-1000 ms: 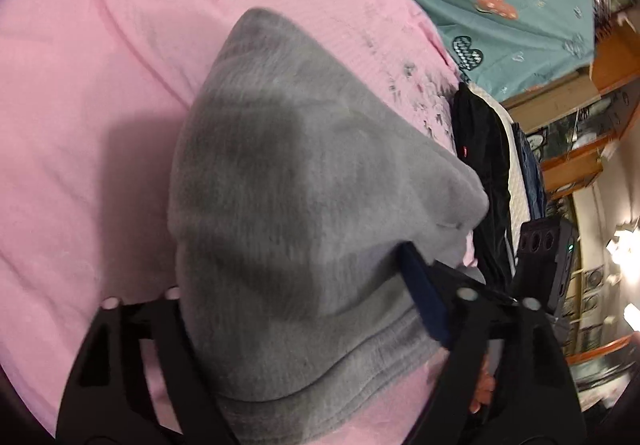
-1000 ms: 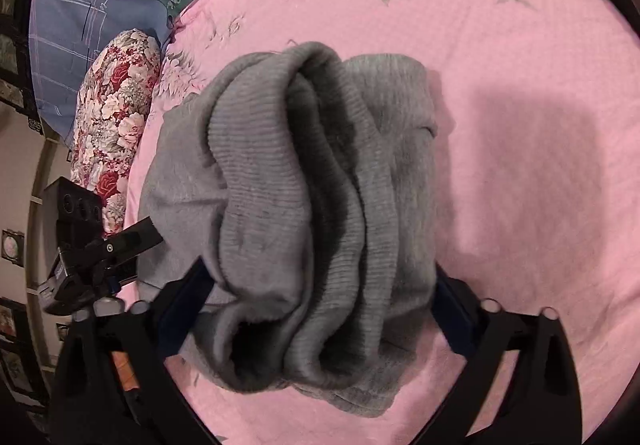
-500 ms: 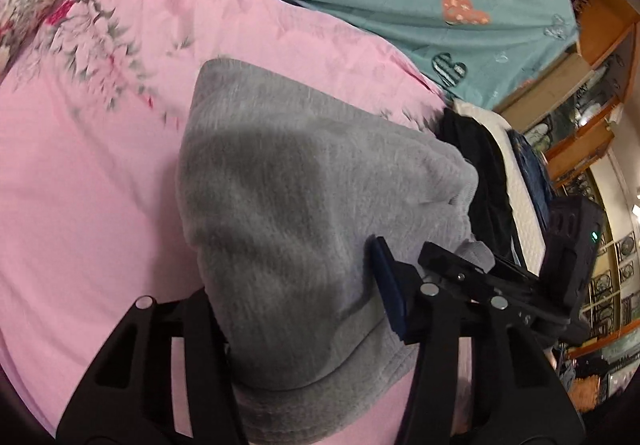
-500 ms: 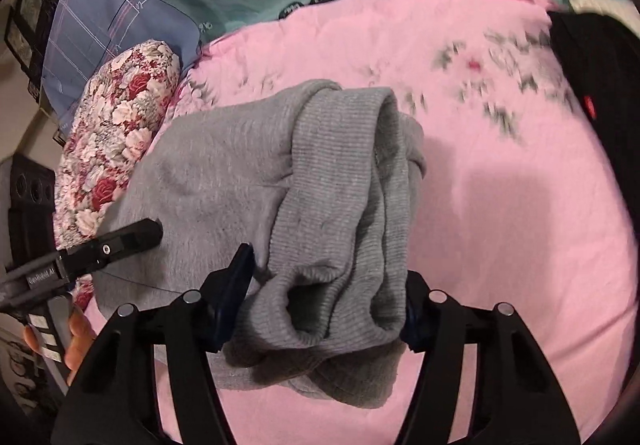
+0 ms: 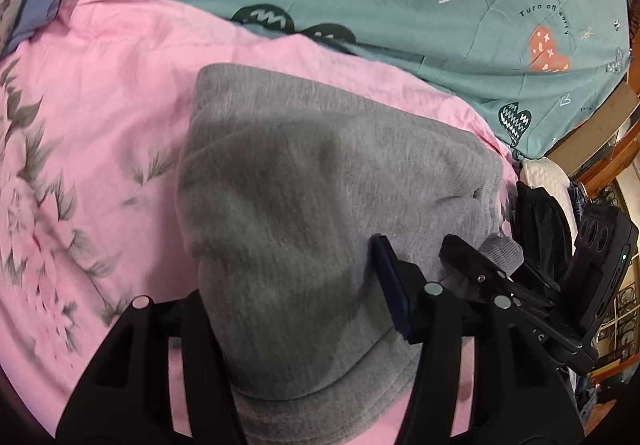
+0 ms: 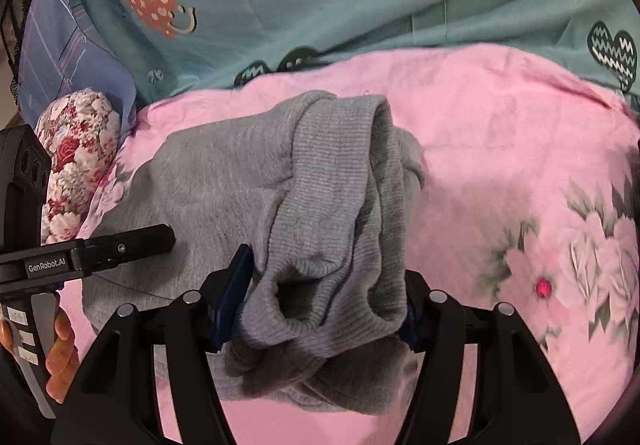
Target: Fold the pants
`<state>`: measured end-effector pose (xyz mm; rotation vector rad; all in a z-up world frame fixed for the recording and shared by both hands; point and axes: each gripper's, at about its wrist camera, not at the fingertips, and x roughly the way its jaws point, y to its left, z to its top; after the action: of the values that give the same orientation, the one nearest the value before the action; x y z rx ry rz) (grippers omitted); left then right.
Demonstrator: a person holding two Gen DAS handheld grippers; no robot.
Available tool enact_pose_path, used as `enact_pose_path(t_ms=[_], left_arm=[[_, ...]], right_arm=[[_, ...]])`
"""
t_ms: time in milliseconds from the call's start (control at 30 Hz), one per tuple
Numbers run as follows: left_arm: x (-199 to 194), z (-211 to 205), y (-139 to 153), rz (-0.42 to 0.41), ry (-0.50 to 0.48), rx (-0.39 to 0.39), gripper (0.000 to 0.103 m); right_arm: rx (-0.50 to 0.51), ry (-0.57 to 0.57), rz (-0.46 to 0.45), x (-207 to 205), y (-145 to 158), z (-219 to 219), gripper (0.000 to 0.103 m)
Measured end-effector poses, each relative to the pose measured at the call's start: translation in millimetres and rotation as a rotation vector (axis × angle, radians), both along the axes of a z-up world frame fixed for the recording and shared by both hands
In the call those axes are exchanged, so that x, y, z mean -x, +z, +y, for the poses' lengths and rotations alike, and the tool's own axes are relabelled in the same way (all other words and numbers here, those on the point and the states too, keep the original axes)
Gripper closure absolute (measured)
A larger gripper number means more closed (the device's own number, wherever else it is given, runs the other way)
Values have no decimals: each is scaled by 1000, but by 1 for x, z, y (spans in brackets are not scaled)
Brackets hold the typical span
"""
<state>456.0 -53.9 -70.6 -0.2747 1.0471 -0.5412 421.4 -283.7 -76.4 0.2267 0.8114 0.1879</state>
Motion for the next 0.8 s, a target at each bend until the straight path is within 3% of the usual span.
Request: enact_pose_path(t_ms=[133,233,333,500,567,633,800], left_arm=[[3,-2,-6,26,-19,-17,21],[21,3,1,-5,-7,-83,19],[53,12,25,-66,29,-119,12],[123,13,96,-254,81,-177,2],[152,16,125,-310,124,-205,2],[172,17,142,-306,146,-257,2],[235,25,163,-380,177,-250,2]], right_arm=[[-68,-45,43,-4,-1,-6,29],[-33,-36,89,3,3,-2,24],[17,-56,55,23,28,-1,24],[94,-93,-64,71,89,15,2],[141,-120,-86,91,108,24,1],[179,-140,-94,113,123,33,1],[176,-173,-119,180,132,38,1]])
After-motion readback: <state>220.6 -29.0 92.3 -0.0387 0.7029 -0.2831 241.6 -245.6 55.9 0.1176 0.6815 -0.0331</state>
